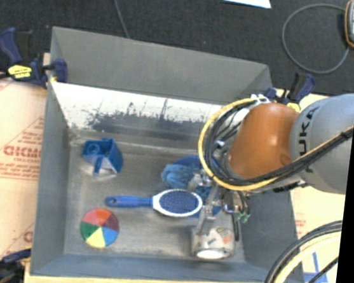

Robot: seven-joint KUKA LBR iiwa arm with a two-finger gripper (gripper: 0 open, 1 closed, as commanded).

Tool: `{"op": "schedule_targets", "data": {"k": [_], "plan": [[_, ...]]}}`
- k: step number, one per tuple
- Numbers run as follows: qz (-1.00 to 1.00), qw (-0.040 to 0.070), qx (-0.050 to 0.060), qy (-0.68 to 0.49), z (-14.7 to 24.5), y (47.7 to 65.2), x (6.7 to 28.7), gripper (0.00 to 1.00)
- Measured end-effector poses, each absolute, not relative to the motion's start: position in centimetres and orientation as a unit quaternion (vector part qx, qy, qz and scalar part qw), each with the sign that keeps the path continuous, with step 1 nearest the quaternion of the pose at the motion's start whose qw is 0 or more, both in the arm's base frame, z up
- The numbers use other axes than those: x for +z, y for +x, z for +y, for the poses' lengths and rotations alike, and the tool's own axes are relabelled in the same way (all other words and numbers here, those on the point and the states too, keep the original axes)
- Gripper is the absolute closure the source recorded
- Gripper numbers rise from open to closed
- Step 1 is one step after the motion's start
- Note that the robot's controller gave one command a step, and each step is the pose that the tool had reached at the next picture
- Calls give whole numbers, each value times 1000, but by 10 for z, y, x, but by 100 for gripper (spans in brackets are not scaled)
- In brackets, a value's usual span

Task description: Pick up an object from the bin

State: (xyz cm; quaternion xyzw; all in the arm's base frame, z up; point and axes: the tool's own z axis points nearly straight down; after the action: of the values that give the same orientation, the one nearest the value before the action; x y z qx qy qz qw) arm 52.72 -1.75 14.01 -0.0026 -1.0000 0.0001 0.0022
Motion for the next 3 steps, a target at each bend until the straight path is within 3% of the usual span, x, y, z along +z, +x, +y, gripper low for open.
{"op": "schedule_targets", "data": {"k": [2,3], "plan": [[-1000,0,0,-17,-22,525,143,0],[-1000,-1,0,-6,-15,525,134,0]]}}
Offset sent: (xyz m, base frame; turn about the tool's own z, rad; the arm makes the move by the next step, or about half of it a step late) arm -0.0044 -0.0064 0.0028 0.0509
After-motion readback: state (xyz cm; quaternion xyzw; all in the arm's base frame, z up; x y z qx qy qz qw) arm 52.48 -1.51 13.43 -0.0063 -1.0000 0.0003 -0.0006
